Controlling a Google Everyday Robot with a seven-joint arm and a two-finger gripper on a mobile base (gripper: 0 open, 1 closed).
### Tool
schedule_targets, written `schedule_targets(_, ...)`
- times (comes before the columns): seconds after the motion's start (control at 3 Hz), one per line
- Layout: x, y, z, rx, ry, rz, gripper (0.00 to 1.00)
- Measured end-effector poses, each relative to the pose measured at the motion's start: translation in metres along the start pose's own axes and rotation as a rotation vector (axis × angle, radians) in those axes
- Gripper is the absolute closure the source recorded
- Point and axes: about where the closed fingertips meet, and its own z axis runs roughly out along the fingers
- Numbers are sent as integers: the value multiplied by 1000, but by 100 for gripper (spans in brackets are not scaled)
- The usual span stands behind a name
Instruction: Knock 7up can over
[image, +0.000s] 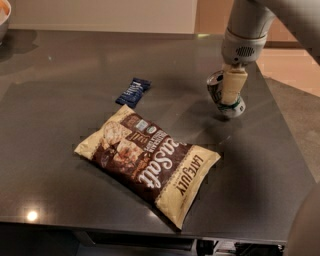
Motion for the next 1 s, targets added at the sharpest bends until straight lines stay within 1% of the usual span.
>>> schedule_targets(0.33, -1, -3, 7, -12, 41, -28, 59)
schedule_targets(1.0, -1, -7, 20, -29, 73, -54, 13)
